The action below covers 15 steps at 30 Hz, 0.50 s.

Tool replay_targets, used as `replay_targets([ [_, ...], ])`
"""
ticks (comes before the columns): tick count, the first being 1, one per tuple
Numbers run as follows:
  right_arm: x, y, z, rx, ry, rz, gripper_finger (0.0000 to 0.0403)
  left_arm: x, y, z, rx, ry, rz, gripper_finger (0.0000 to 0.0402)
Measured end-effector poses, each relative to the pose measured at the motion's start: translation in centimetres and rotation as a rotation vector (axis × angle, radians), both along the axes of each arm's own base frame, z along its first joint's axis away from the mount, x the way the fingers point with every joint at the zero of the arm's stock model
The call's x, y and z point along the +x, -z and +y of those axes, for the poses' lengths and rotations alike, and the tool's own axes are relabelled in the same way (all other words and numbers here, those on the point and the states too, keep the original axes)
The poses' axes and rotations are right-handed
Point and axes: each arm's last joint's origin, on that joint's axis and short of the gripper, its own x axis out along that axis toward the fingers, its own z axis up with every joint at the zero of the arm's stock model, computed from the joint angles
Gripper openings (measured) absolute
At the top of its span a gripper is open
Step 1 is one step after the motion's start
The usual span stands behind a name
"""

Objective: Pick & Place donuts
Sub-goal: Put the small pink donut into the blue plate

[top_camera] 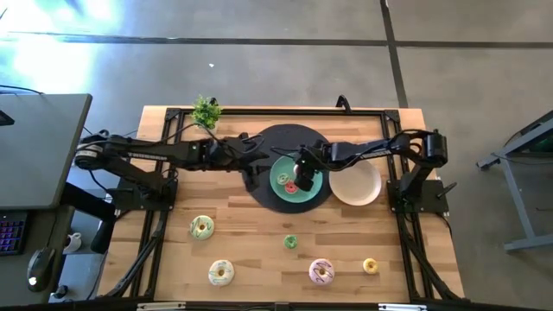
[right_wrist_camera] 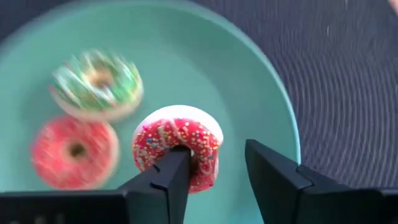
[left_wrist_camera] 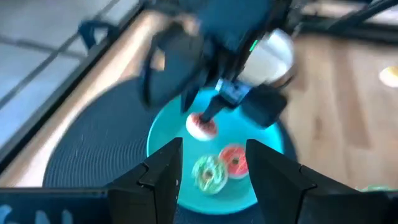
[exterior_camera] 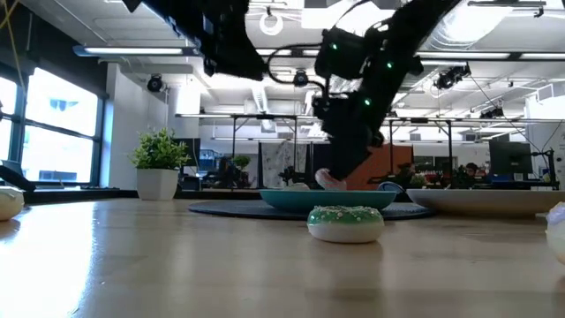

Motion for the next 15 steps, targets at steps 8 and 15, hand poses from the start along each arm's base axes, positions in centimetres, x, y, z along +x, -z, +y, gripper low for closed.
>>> replay_targets([
  [8,2.2,-3.7,0.6,0.012,-0.048,-0.087,0.015,3.3,4.5,0.5,-0.008,-0.124,0.066,0.0174],
  [15,1.8,-3.7,0.6,-0.027,-0.047,-0.017,0.0149,6.0,6.9,1.6,-0.047,-0.111,-0.033,0.0174],
])
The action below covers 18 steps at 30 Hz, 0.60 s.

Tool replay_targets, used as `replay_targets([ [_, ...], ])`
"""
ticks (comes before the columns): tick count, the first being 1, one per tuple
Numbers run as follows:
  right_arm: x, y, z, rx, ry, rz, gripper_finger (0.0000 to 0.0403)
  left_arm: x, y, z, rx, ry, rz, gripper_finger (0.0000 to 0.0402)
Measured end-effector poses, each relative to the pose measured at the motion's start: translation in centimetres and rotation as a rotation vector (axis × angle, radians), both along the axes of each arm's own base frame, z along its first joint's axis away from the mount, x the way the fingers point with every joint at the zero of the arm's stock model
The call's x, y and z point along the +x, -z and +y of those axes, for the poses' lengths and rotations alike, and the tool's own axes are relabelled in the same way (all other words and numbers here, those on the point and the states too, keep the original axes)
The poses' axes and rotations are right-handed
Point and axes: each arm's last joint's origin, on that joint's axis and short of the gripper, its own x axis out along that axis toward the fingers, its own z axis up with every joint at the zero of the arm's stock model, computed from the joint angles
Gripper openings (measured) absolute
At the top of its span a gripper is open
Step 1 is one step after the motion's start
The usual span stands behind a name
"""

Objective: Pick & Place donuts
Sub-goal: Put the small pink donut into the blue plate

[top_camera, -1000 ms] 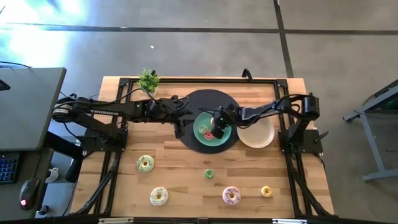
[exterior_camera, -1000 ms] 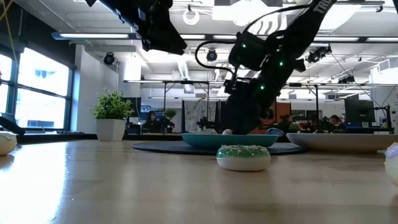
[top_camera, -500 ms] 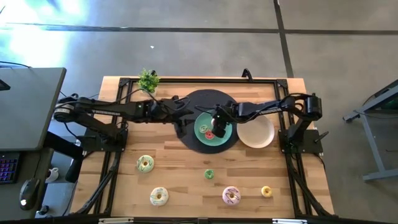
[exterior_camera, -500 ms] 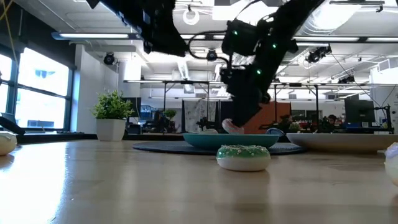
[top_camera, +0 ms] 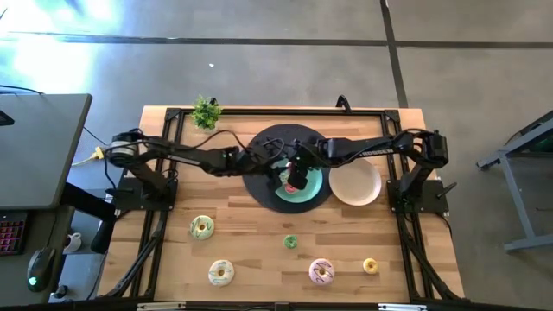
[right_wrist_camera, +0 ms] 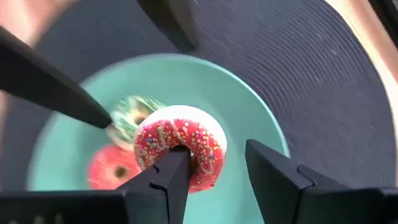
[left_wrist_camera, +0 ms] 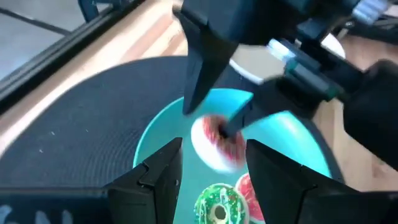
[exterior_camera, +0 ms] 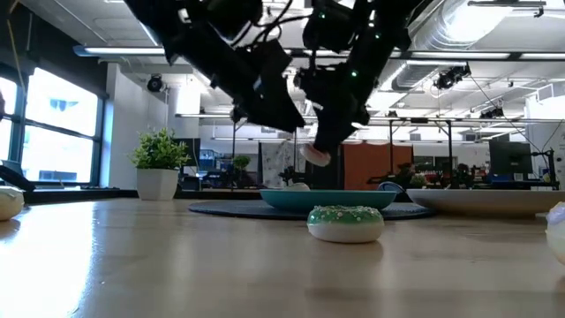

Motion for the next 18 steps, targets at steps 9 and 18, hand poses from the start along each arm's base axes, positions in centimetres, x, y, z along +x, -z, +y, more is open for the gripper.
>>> replay_targets([
  [9,-0.1,0.4,0.4,0.02,-0.225,0.032,0.0148,1.0,3.6,0.4,0.001,0.055,0.104,0.0174],
  [18,0.0,0.4,0.4,-0.009,-0.3,0.042,0.0149,1.1,4.2,0.5,0.029,0.052,0.141,0.0174],
])
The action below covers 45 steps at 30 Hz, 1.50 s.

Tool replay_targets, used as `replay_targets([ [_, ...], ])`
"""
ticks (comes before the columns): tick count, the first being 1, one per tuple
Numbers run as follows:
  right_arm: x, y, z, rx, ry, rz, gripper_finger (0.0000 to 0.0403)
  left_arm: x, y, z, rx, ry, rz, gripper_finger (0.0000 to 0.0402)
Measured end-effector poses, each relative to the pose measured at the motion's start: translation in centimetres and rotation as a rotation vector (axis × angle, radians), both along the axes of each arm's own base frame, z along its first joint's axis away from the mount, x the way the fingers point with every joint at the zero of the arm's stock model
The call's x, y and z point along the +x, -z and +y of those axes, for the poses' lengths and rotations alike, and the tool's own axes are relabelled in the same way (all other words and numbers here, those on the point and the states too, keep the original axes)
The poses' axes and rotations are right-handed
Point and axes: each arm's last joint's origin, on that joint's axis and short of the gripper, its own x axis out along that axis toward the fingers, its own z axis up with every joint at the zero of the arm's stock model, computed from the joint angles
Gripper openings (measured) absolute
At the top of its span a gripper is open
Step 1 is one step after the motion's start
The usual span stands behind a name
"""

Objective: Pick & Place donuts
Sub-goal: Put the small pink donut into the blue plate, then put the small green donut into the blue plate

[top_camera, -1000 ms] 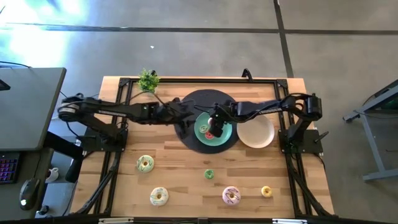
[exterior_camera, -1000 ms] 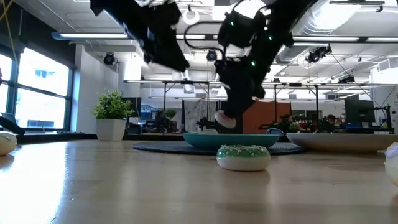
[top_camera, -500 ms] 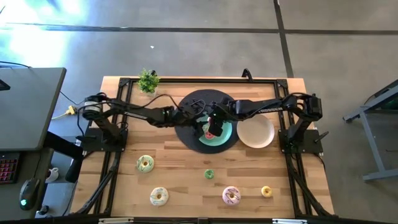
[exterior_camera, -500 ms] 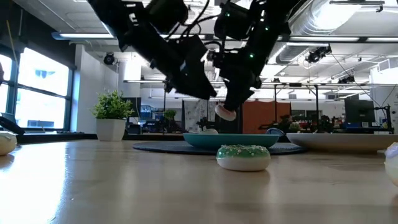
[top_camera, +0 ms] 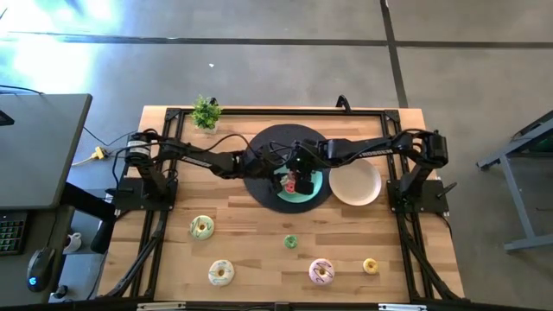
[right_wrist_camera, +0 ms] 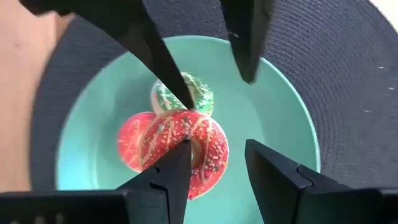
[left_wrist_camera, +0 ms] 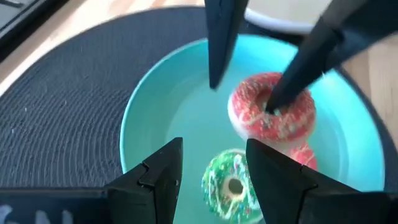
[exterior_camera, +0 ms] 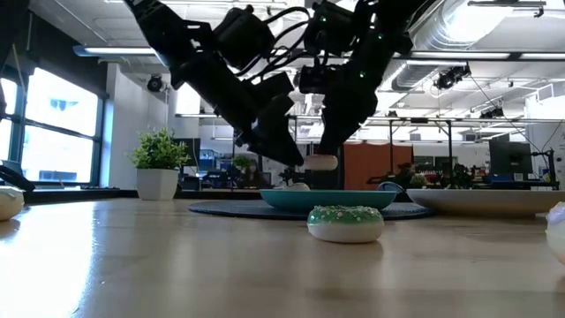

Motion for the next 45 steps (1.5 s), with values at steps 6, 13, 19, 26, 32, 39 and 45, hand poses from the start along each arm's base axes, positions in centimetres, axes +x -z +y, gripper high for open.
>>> replay_targets([
  [6,-0.4,0.2,-0.3,-0.089,0.041,0.059,0.0149,-0.3,0.4,0.0,-0.011,-0.004,0.047,0.0174],
  [13,-1.0,0.1,0.3,-0.018,0.024,0.102,0.0149,-0.1,-0.5,-0.2,-0.046,0.052,-0.014,0.0174],
  [19,-1.3,-1.2,2.7,0.132,-0.064,0.062,0.0149,-0.9,-3.2,-0.4,-0.038,0.098,-0.084,0.0174],
  [26,-1.1,-0.7,8.6,0.261,-0.185,0.02,0.0149,-4.1,-9.1,-1.0,-0.038,0.177,-0.181,0.0174],
  [32,-1.5,1.4,13.4,0.38,-0.197,-0.183,0.0149,-6.6,-11.2,-2.1,-0.108,0.247,-0.165,0.0174],
  [39,-3.4,4.9,16.6,0.418,-0.143,-0.375,0.0149,-7.1,-11.9,-4.0,-0.129,0.297,-0.184,0.0174],
  [45,-3.3,7.9,18.2,0.392,-0.116,-0.3,0.0149,-7.2,-11.9,-4.8,-0.122,0.306,-0.174,0.0174],
])
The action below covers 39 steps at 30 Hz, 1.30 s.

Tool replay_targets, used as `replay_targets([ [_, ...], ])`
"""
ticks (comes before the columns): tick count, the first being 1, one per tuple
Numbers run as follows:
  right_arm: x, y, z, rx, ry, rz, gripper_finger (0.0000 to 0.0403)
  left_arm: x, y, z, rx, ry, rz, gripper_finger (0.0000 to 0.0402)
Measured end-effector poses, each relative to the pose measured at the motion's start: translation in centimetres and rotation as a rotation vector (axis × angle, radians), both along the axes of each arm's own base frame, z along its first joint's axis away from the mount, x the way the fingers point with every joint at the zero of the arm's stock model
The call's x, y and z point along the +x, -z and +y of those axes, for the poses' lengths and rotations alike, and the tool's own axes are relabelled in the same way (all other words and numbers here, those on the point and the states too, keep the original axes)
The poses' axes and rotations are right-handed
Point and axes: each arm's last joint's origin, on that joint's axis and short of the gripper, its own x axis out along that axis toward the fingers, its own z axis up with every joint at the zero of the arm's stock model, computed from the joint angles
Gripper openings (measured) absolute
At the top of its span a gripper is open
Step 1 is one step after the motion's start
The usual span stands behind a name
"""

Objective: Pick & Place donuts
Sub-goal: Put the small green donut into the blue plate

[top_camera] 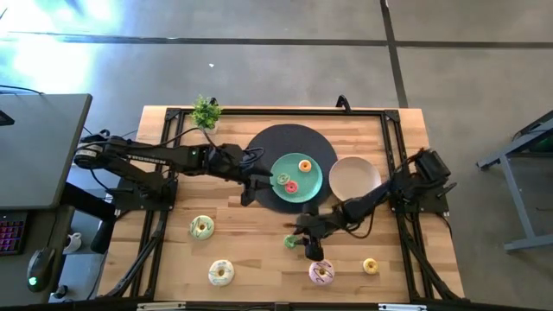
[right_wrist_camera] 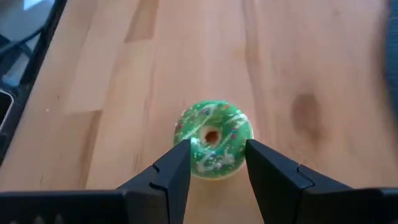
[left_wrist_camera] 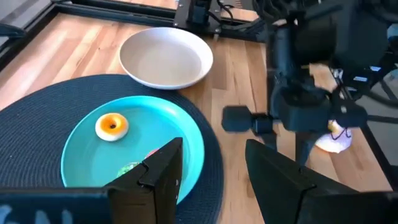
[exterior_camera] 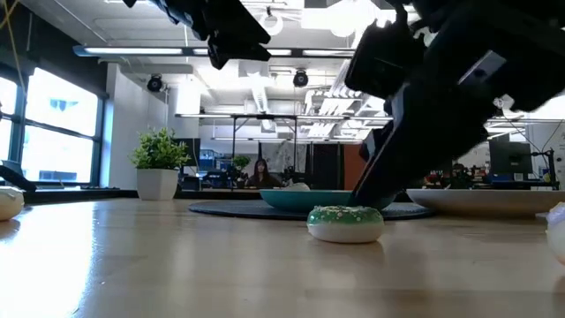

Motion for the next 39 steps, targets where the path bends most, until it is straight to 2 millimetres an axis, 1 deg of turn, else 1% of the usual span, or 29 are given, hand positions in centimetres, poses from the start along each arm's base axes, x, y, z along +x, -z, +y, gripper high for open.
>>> replay_targets([
  [3,1.2,0.5,0.8,-0.004,0.0,-0.011,0.0149,0.0,0.0,-0.4,-0.01,0.008,-0.002,0.0174],
  [6,2.2,1.6,1.3,-0.024,0.004,0.019,0.0149,0.0,0.0,-1.1,-0.029,0.019,0.002,0.0174],
  [10,2.9,1.8,1.5,-0.055,-0.011,0.054,0.0144,-0.2,0.1,-2.0,-0.026,0.05,0.013,0.0174],
  [12,2.9,1.6,1.3,-0.073,-0.015,0.064,0.0131,-0.2,0.2,-2.4,-0.024,0.062,0.02,0.0174],
  [15,2.7,0.8,1.1,-0.084,-0.037,0.062,0.0097,-0.4,0.3,-2.8,-0.023,0.076,0.038,0.0174],
  [18,2.4,-1.1,0.4,-0.081,-0.043,0.055,0.0053,-0.4,0.4,-3.1,-0.025,0.084,0.048,0.0174],
  [20,2.0,-3.1,-0.6,-0.077,-0.01,0.048,0.0025,-0.4,0.4,-3.1,-0.029,0.082,0.052,0.0174],
  [22,1.3,-5.1,-1.9,-0.103,0.042,0.055,0.0011,-0.4,0.4,-3.0,-0.053,0.055,0.046,0.0174],
  [23,0.9,-6.0,-2.6,-0.139,0.073,0.061,0.0011,-0.4,0.3,-3.0,-0.069,0.037,0.044,0.0174],
  [25,-0.2,-7.7,-4.5,-0.265,0.172,0.082,0.0018,-0.3,0.2,-2.9,-0.085,0.003,0.031,0.0174],
  [28,-1.9,-9.6,-8.1,-0.462,0.403,0.124,0.0026,-0.3,0.2,-2.9,-0.089,-0.003,0.03,0.0174],
  [30,-2.7,-9.8,-10.3,-0.516,0.521,0.19,0.0023,-0.3,0.2,-2.9,-0.091,-0.003,0.03,0.0174],
  [31,-2.9,-9.6,-11.2,-0.509,0.538,0.226,0.0019,-0.3,0.2,-2.9,-0.092,-0.004,0.03,0.0174],
  [34,-2.7,-8.9,-12.8,-0.435,0.482,0.303,0.001,-0.3,0.2,-2.9,-0.098,-0.007,0.031,0.0174],
  [36,-2.3,-7.8,-13.6,-0.377,0.464,0.288,0.001,-0.3,0.2,-2.9,-0.116,-0.017,0.031,0.0174],
  [39,-2.1,-5.4,-14.5,-0.286,0.433,0.267,0.0019,-0.3,0.2,-2.9,-0.119,-0.018,0.031,0.0174],
])
